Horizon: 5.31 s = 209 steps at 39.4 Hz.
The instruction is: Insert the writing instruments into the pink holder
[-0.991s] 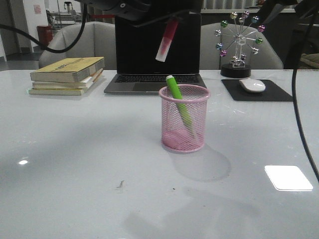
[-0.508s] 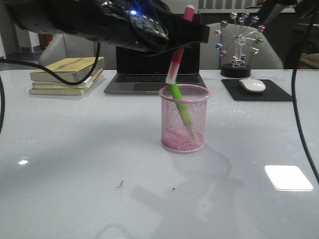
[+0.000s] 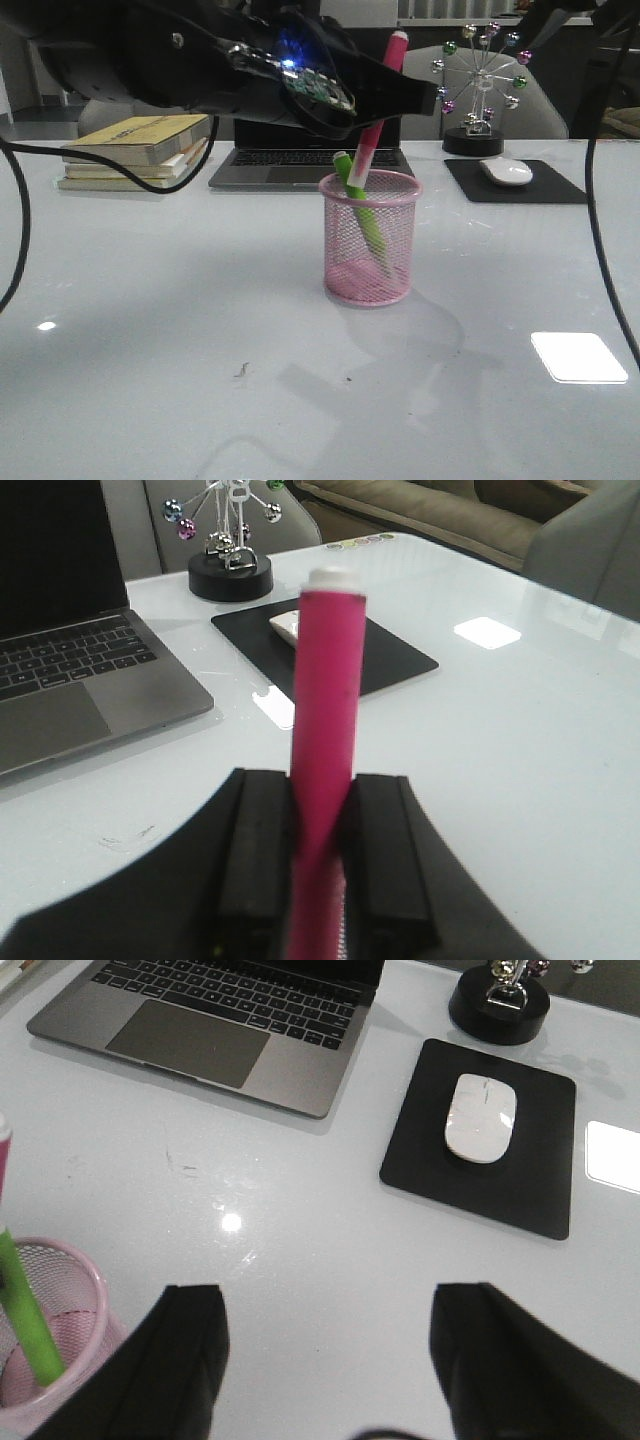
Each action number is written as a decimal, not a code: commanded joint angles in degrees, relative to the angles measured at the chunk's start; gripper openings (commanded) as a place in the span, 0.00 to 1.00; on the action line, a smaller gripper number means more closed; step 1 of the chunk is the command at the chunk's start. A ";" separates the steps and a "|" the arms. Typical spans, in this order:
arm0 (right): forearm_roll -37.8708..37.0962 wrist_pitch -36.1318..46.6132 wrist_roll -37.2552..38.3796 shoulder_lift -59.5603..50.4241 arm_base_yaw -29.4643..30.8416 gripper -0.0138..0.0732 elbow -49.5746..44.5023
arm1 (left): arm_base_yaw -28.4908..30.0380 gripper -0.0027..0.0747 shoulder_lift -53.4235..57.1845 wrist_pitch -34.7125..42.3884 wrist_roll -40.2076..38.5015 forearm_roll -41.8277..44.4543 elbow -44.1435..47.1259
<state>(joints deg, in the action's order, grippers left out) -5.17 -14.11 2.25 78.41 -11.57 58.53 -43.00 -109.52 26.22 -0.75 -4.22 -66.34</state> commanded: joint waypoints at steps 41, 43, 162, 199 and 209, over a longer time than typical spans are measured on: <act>-0.98 3.94 -0.45 -2.49 0.35 0.78 2.24 | -0.38 0.49 2.42 8.49 -0.49 5.03 -1.56; -0.98 3.88 -0.45 -2.49 0.35 0.78 2.24 | -0.38 0.49 2.42 8.49 -0.49 5.03 -1.56; -5.65 -8.46 -0.69 -77.55 0.17 0.78 -40.75 | 31.65 0.49 101.66 -24.33 -0.85 8.72 52.89; -10.17 1.56 -0.08 -73.23 0.17 0.78 -45.38 | 32.24 0.49 98.39 -15.95 -0.85 11.61 55.87; -11.41 3.09 -0.08 -73.23 0.17 0.78 -45.38 | 33.50 0.49 98.39 -15.75 -0.85 11.61 55.87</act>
<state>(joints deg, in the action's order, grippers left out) -15.20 -16.91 2.10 4.04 -11.57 11.00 -9.70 -10.08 5.17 -1.08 7.59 -8.82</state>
